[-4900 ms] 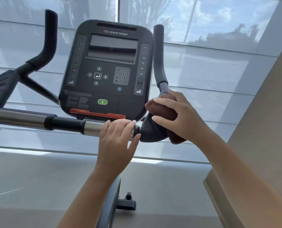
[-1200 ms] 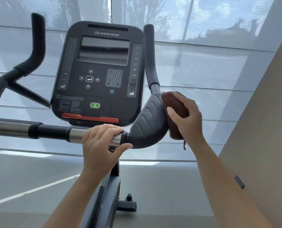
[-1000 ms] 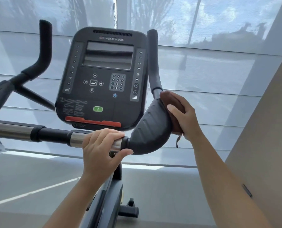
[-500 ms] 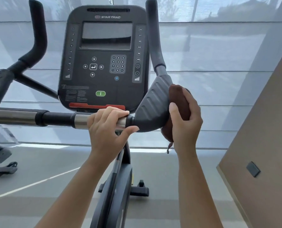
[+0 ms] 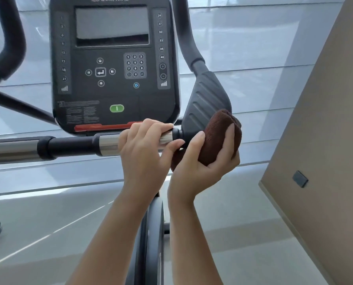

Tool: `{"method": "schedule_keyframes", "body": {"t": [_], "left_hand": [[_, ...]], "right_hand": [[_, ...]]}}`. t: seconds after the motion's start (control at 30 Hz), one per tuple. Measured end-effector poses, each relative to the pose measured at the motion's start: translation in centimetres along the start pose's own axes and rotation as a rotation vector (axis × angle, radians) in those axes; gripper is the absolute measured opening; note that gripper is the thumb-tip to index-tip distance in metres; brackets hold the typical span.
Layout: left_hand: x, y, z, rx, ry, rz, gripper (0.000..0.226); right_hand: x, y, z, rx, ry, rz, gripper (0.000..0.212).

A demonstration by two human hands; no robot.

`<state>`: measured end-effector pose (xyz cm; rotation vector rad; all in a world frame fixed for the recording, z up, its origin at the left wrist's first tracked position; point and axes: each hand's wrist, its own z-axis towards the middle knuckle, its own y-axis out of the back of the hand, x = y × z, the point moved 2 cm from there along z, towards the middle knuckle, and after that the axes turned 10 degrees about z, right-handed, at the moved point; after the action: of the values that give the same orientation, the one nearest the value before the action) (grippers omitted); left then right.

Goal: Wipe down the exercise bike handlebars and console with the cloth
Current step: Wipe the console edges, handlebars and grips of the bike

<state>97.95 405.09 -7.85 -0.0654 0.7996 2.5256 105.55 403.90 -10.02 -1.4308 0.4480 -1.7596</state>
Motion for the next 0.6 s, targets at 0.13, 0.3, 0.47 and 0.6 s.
{"method": "schedule_keyframes", "body": {"t": [0.13, 0.3, 0.47, 0.6], "left_hand": [[0.1, 0.1, 0.0, 0.029, -0.012, -0.018, 0.037], [0.0, 0.3, -0.2, 0.055, 0.000, 0.003, 0.043], [-0.2, 0.5, -0.2, 0.070, 0.028, 0.017, 0.044], [-0.6, 0.6, -0.1, 0.057, 0.047, 0.030, 0.043]], "right_hand": [[-0.1, 0.8, 0.4, 0.054, 0.015, -0.034, 0.044], [2.1, 2.4, 7.1, 0.388, 0.008, -0.142, 0.042], [2.1, -4.6, 14.9, 0.959, 0.199, -0.578, 0.041], [1.1, -5.7, 15.2, 1.214, 0.123, -0.771, 0.045]]}}
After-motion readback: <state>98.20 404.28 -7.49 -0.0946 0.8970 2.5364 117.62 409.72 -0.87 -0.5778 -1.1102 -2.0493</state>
